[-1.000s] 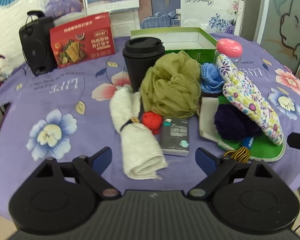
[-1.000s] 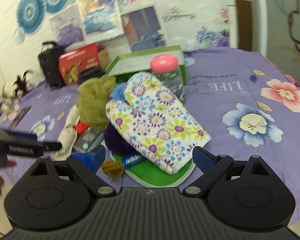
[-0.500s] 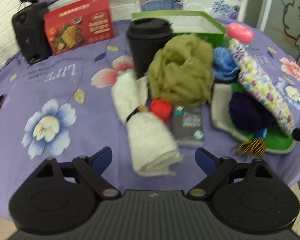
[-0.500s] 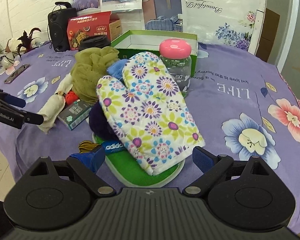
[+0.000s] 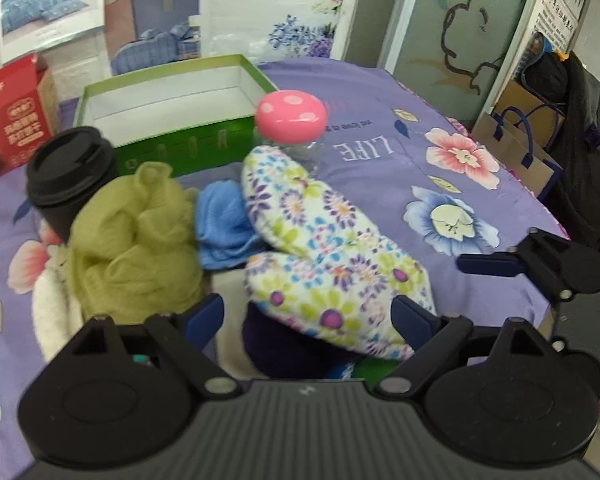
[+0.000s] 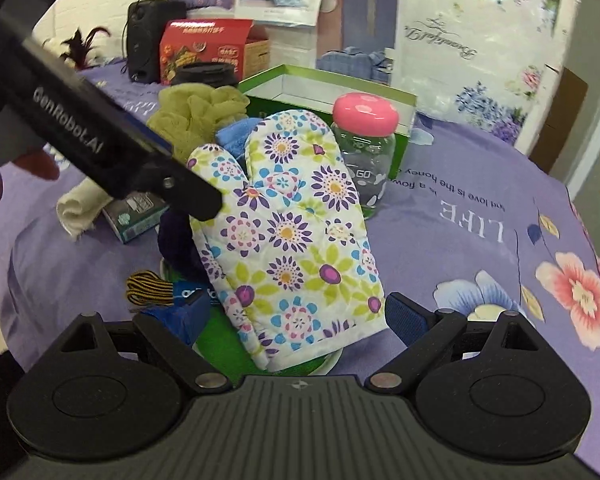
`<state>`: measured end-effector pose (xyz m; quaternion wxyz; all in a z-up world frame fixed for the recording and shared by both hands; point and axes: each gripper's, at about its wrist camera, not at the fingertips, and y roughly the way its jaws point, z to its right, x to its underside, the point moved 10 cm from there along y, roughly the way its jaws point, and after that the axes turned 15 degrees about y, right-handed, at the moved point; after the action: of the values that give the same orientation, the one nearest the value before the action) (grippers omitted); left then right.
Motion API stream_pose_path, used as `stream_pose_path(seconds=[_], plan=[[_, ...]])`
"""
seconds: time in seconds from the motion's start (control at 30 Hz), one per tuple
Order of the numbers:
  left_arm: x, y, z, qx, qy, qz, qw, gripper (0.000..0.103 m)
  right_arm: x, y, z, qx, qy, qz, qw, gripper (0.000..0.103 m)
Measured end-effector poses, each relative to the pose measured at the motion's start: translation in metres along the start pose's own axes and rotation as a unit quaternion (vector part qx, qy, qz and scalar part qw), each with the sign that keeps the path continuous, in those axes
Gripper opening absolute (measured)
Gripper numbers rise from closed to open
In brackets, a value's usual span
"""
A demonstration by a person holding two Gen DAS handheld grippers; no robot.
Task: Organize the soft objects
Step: 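Close the right gripper on the floral oven mitt and lift it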
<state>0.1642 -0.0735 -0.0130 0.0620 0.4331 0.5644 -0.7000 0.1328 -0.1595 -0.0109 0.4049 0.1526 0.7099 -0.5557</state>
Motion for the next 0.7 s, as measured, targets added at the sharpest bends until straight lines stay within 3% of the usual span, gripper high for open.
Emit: stream_pose_path(seconds=[0.13, 0.3, 0.53, 0.6, 0.7], plan=[[-0.005, 0.012, 0.002, 0.006, -0.013, -0.006, 0.9999, 0.092, -0.006, 0.013, 0.002, -0.004, -0.046, -0.002, 0.999, 0.081], [-0.014, 0.016, 0.002, 0.007, -0.015, -0.003, 0.9998, 0.092, -0.011, 0.030, 0.007, -0.046, -0.059, -0.019, 0.997, 0.081], [-0.018, 0.030, -0.004, 0.002, -0.020, -0.018, 0.9996, 0.092, -0.012, 0.061, 0.014, -0.127, -0.026, -0.061, 0.990, 0.082], [-0.017, 0.032, -0.006, 0.003, -0.026, -0.020, 0.9995, 0.086, -0.010, 0.065, 0.013, -0.147, -0.015, -0.074, 0.986, 0.082], [-0.015, 0.035, -0.007, 0.008, -0.032, -0.023, 0.9992, 0.085, -0.009, 0.072, 0.016, -0.162, 0.011, -0.093, 0.982, 0.084]])
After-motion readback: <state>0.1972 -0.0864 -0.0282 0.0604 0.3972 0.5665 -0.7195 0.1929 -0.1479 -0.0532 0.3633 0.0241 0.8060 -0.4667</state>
